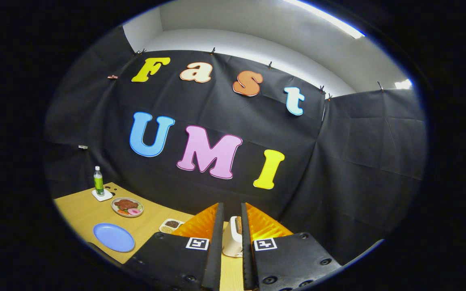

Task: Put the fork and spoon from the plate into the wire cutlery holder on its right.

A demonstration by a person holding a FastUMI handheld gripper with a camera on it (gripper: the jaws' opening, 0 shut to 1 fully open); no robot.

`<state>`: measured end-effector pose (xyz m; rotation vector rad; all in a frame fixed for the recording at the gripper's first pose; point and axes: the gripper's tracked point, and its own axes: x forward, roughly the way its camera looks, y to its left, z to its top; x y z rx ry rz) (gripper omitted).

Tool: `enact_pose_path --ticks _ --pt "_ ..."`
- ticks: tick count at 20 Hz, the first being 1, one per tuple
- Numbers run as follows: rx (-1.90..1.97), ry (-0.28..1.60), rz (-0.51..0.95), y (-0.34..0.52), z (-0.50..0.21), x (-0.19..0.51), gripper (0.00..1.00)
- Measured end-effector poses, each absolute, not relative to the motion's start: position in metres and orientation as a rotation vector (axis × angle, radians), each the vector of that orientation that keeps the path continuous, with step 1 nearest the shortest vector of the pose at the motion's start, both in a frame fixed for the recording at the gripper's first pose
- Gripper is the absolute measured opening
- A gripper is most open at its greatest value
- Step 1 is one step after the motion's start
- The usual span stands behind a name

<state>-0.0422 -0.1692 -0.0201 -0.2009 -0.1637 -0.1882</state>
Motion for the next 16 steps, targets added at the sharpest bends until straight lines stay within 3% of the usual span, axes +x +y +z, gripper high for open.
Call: enact_pose_path --ticks 3,8,16 --pt "-0.166 -0.182 -0.134 -0.165 -0.017 -0.042 0.31" --pt "-0.109 -0.177 -0.050 -0.157 -0.018 -0.042 0.64" --pt "-0.019 -0.160 0.007 -0.154 -0.024 -0.040 0.92"
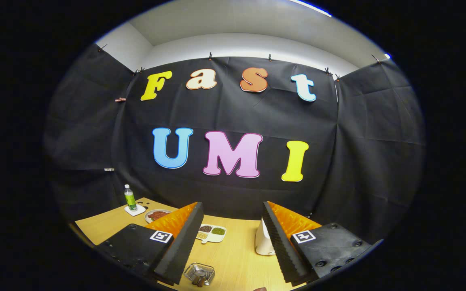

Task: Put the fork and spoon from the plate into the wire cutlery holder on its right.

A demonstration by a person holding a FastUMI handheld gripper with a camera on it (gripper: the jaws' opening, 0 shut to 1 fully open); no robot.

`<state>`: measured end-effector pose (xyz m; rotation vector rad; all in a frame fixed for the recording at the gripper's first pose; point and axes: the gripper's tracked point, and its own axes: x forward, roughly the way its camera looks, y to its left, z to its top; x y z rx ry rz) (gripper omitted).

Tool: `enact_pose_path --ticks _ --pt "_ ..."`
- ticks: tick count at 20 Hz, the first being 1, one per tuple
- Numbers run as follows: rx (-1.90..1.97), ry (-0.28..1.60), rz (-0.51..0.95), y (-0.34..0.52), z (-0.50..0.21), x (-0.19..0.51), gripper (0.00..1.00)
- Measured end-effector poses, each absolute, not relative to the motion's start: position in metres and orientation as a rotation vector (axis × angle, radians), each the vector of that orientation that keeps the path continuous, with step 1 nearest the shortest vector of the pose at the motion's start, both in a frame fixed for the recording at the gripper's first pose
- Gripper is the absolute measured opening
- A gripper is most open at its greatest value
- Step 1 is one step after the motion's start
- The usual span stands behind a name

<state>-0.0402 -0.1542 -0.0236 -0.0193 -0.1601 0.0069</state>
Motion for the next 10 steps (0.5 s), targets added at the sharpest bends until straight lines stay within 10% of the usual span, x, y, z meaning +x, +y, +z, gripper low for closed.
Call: enact_pose_path --ticks 10 --pt "-0.006 -0.164 0.021 -0.159 -0.024 -0.052 0.95"
